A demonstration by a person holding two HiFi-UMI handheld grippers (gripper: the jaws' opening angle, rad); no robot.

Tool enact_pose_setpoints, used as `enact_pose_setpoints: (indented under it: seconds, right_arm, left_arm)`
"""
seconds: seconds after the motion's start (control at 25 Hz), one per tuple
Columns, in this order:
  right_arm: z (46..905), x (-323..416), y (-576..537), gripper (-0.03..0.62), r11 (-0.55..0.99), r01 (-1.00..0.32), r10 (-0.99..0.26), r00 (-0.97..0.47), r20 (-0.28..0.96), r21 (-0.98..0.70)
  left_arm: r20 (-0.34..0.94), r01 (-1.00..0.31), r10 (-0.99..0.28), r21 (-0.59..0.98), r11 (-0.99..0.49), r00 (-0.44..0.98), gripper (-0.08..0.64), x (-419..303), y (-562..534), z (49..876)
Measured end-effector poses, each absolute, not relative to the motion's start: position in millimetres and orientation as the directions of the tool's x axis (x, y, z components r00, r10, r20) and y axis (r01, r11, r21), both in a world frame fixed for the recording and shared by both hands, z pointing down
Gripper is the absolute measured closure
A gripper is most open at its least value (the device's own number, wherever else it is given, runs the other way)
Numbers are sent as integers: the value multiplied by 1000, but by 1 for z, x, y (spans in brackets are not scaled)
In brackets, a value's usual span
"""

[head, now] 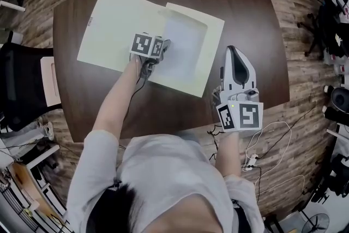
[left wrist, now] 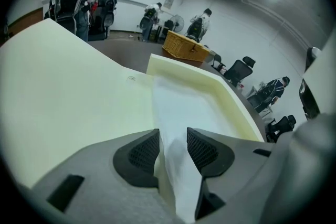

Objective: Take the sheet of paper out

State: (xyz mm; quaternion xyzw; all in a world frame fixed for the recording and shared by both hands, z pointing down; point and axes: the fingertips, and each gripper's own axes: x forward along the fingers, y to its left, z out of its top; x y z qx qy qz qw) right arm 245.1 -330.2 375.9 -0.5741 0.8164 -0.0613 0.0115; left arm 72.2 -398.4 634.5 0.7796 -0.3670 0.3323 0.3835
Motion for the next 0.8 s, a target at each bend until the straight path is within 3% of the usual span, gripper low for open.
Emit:
enact_pose_setpoints:
  seconds: [0.2, 0.6, 0.8]
  right_arm:
    - [376, 251, -330, 575, 330, -937, -940, -337, 47, -114]
    - [372, 259, -328, 575, 326, -939, -943, -331, 38, -113]
    - [373, 260, -325, 575, 333, -937, -940, -339, 39, -110]
  left_arm:
    - [802, -828, -308, 366, -425, 512, 398, 76, -397, 635]
    - [829, -843, -304, 320, -432, 470, 544, 82, -392, 640]
    - [831, -841, -310, 298, -452, 462, 551, 83, -389, 639]
